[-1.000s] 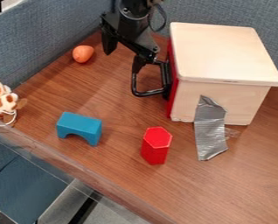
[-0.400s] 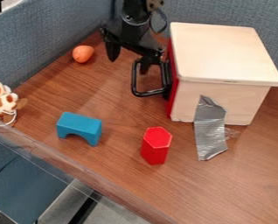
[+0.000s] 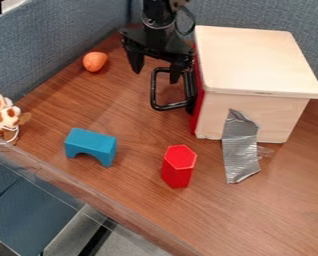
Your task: Open the drawer.
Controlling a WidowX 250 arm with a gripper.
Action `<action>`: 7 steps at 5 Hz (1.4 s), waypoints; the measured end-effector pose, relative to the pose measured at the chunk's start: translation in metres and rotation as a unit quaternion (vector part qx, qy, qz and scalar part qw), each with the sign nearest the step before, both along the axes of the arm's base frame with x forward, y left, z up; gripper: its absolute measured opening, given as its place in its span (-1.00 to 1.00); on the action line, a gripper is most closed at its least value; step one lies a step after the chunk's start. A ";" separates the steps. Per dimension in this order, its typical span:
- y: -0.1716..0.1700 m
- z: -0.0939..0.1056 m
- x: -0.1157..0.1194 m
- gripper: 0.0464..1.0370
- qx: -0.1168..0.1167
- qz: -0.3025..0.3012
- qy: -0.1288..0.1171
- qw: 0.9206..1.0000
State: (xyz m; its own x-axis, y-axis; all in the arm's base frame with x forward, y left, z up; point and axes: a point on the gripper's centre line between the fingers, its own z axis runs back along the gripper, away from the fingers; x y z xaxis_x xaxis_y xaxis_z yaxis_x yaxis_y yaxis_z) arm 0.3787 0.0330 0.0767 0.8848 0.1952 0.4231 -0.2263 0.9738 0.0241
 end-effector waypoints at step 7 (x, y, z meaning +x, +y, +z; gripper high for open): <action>0.009 -0.034 -0.010 -0.35 0.003 -0.007 0.048 0.999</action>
State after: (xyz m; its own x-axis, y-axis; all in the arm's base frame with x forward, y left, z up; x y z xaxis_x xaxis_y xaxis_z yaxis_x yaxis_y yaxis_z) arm 0.3685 0.0422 0.0426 0.9238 0.1804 0.3378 -0.2095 0.9764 0.0516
